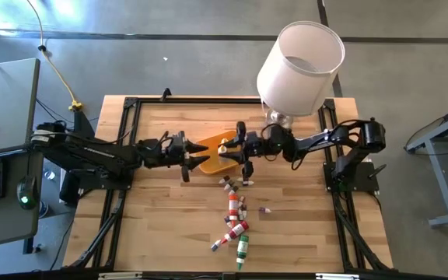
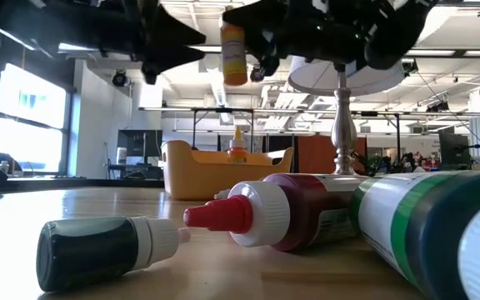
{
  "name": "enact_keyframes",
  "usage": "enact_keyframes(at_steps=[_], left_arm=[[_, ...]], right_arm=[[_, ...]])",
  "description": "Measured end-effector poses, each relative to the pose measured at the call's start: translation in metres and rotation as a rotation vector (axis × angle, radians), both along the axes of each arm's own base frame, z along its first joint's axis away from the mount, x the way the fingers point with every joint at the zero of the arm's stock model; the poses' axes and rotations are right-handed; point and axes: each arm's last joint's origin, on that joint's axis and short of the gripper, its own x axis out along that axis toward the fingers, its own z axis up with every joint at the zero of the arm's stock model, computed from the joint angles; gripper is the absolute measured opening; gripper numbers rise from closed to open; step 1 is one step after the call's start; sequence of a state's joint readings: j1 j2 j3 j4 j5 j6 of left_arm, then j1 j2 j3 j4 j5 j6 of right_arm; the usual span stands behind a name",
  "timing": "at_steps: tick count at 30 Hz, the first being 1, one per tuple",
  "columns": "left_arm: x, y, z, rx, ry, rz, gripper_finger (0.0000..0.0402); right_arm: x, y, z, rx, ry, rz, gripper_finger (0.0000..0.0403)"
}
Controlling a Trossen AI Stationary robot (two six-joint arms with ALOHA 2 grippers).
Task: Pick & Place food coloring
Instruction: Put the large yellow food coloring bottle into the yellow bin
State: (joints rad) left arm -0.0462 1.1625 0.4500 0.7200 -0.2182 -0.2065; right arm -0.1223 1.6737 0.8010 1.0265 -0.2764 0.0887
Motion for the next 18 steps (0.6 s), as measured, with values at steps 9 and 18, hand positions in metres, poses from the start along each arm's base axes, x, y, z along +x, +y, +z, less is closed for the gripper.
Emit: enact_keyframes(at_steps=[9,18], left_arm=[[0.027,-0.004,0.024,0.106,0.079,-0.089,0.0176],[0.029,-0.005,0.028,0.113,0.094,-0.122,0.0214]], right_arm=[[0.014,0.014,0.011,-0.072,0.063,-0.009,0.0123],[0.015,0.013,0.010,-0.072,0.076,-0.031,0.0123]])
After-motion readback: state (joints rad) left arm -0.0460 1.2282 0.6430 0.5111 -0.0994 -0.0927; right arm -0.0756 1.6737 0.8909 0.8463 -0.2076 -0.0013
